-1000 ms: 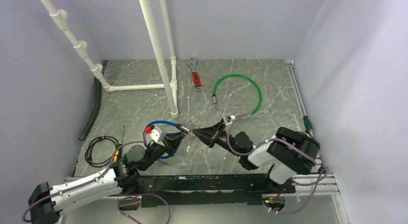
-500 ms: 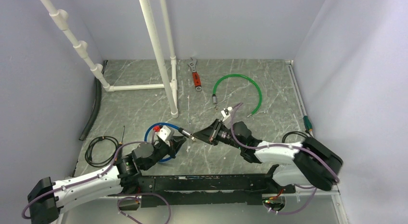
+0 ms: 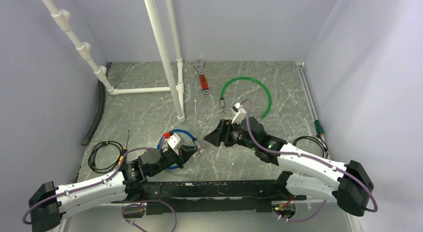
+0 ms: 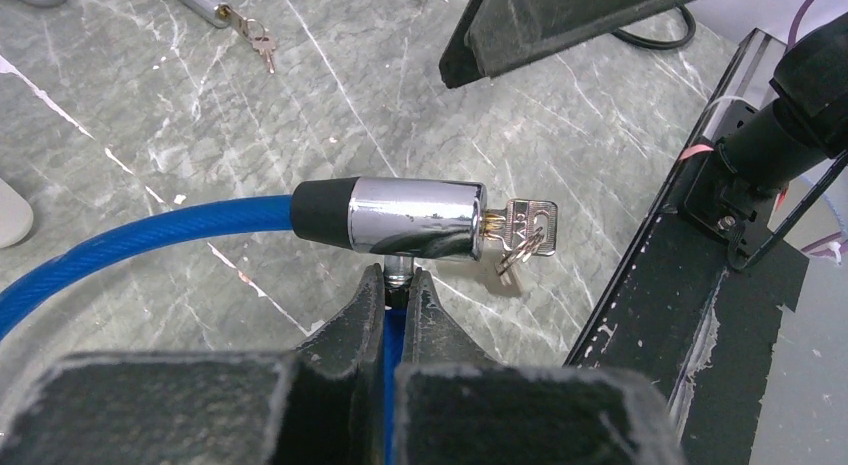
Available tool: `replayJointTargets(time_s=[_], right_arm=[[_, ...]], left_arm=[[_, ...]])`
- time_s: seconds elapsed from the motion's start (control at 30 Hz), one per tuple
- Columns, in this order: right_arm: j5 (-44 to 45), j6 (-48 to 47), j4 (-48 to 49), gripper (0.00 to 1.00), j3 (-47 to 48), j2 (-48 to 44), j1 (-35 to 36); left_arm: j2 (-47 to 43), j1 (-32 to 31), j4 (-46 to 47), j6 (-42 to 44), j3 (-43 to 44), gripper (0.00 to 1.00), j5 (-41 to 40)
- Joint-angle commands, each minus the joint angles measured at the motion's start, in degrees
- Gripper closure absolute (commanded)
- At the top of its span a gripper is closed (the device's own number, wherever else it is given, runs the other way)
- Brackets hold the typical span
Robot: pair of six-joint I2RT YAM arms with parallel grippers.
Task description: Unlock with the key
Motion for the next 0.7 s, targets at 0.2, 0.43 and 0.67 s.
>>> replayJointTargets(time_s=[0.2, 0.43, 0.67], right_arm=[[-10.1, -1.14, -0.19, 0.23, 3.46, 3.47, 0.08], [-13.12, -0.83, 2.61, 0.29, 5.4, 9.16, 1.57], [-12.79, -0.84, 3.24, 0.38, 6.58, 10.97, 2.71]], left_arm=[[1.41, -0.18, 7.59, -1.43, 1.08, 1.0, 1.86], [2.31, -0.18, 7.93, -1.55, 1.01, 1.0, 2.07], [1.85, -0.18, 8.15, -1.57, 0.41, 1.0, 1.86]])
